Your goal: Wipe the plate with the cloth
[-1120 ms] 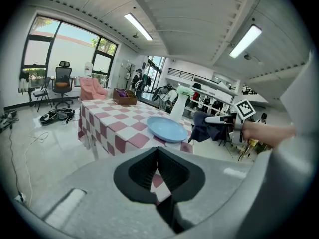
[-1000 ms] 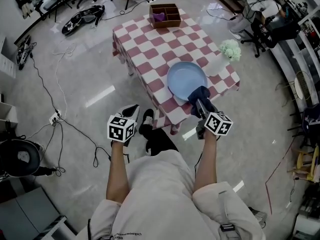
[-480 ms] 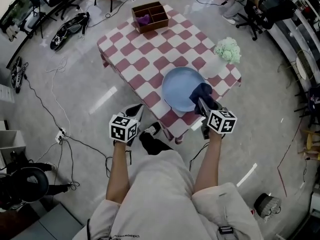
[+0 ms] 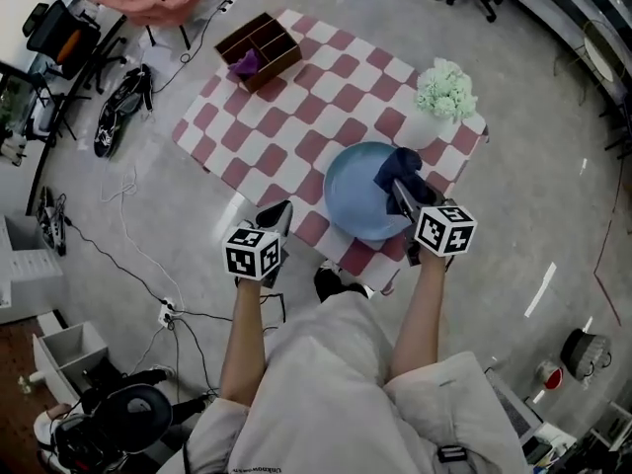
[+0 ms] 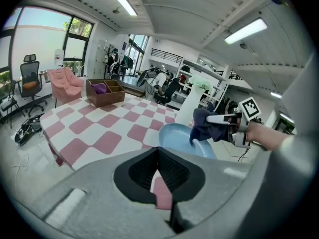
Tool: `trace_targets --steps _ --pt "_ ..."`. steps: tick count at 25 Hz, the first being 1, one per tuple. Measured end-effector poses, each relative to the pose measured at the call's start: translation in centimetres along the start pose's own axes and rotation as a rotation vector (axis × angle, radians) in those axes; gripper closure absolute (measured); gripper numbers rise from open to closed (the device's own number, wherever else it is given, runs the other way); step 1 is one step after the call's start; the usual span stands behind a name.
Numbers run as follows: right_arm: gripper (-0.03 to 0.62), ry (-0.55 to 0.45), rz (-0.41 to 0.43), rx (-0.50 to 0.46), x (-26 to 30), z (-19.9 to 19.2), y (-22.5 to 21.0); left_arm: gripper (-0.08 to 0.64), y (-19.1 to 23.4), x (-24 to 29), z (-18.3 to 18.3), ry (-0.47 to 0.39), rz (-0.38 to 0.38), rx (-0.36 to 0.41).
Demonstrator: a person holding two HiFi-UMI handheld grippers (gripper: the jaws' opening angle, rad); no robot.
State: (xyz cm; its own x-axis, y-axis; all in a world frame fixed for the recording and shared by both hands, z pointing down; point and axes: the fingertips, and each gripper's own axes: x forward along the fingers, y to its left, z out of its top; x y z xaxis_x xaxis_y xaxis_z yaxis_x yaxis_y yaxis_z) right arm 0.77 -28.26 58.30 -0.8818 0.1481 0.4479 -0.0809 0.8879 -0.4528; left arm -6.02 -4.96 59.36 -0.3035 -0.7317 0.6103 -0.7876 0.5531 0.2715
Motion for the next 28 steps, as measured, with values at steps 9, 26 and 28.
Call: trace_targets --steps 9,26,28 --pt "0.482 0.004 0.001 -0.003 4.2 2.3 0.0 0.551 3.4 3.4 3.7 0.102 -0.058 0.097" --pt "0.48 -0.064 -0.212 -0.007 -2.7 0.9 -0.3 0.548 -1.2 13.6 3.8 0.237 -0.289 0.205" --pt "0.48 -0.065 -0.27 0.007 -3.3 -0.5 -0.2 0.539 -0.6 15.2 3.4 0.258 -0.32 0.207"
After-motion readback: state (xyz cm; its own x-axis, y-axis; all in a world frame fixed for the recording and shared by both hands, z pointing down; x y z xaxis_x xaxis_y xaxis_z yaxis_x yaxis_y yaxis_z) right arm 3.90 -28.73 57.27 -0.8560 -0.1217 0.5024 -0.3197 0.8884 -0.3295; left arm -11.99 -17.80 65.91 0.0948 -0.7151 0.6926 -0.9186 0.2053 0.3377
